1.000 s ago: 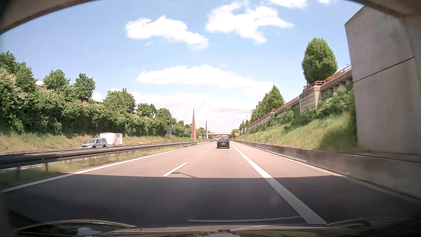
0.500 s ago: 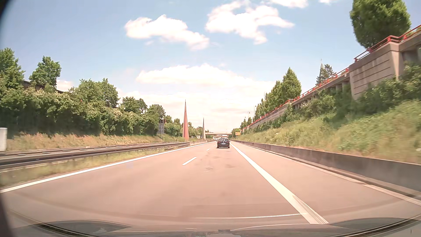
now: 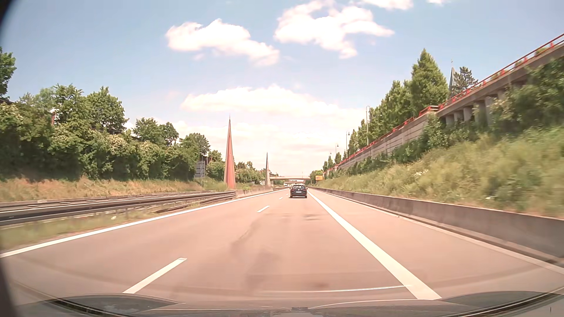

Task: Follow the waypoints while adhering to traffic rules and regulations

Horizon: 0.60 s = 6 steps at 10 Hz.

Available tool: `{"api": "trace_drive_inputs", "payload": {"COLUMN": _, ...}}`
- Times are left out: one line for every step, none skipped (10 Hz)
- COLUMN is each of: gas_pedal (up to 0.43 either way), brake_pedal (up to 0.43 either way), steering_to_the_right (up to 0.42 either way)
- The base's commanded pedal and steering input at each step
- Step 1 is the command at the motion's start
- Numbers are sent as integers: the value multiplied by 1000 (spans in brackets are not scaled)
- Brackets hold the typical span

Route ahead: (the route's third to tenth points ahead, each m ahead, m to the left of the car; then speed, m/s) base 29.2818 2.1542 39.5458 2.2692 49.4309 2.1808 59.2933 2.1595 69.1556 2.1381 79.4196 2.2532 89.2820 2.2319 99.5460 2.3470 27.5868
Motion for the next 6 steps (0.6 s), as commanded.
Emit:
{"api": "trace_drive_inputs", "payload": {"gas_pedal": 260, "brake_pedal": 12, "steering_to_the_right": 0}}
{"api": "trace_drive_inputs", "payload": {"gas_pedal": 260, "brake_pedal": 12, "steering_to_the_right": 0}}
{"api": "trace_drive_inputs", "payload": {"gas_pedal": 260, "brake_pedal": 12, "steering_to_the_right": -1}}
{"api": "trace_drive_inputs", "payload": {"gas_pedal": 260, "brake_pedal": 12, "steering_to_the_right": -1}}
{"api": "trace_drive_inputs", "payload": {"gas_pedal": 260, "brake_pedal": 12, "steering_to_the_right": -1}}
{"api": "trace_drive_inputs", "payload": {"gas_pedal": 260, "brake_pedal": 12, "steering_to_the_right": -1}}
